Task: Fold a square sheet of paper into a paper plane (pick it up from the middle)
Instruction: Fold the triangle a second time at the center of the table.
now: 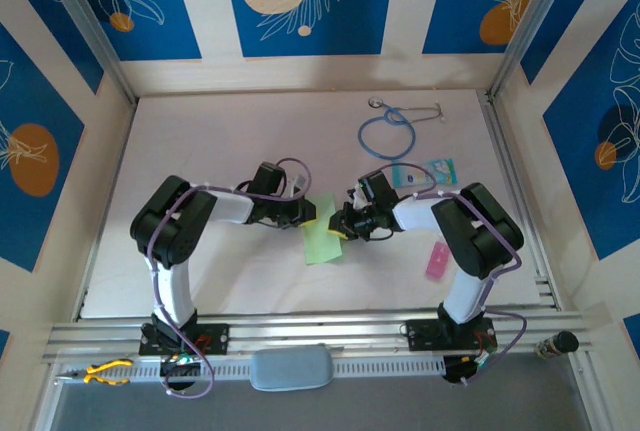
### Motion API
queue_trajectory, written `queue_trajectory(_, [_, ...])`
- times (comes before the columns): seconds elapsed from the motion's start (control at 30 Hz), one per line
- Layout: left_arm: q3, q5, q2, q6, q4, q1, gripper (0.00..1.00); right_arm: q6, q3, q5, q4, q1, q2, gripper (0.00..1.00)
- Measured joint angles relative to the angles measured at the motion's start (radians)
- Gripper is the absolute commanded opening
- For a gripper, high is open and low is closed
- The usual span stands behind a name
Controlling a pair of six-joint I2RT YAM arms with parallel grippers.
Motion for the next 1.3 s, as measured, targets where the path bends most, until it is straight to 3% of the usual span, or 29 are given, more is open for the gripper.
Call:
queue_trajectory(0.2, [-0.002,-0.042,-0.067,0.035,-0.046,-0.002,0.33,0.021,-0.004,0.014,0.002,-0.006,-0.005,0.06])
queue_trajectory(0.47, [-0.075,-0.160,-0.285,0.134,-0.060,-0.027,0.41,0.175,-0.076,0.145,0.058,-0.006,-0.102,0.06])
queue_trajectory(0.73, [-0.164,-0.311,-0.352,0.331,-0.063,-0.193,0.45,0.249,-0.082,0.187,0.068,0.002,-0.113,0.16])
queue_trajectory(1.03, [-0.241,-0.515,-0.396,0.651,0.032,-0.420,0.50,0.241,-0.081,0.173,0.060,0.002,-0.113,0.09])
queue_trajectory(1.3, [-0.241,-0.716,-0.351,0.816,0.079,-0.525,0.54,0.237,-0.081,0.154,0.061,0.000,-0.113,0.09])
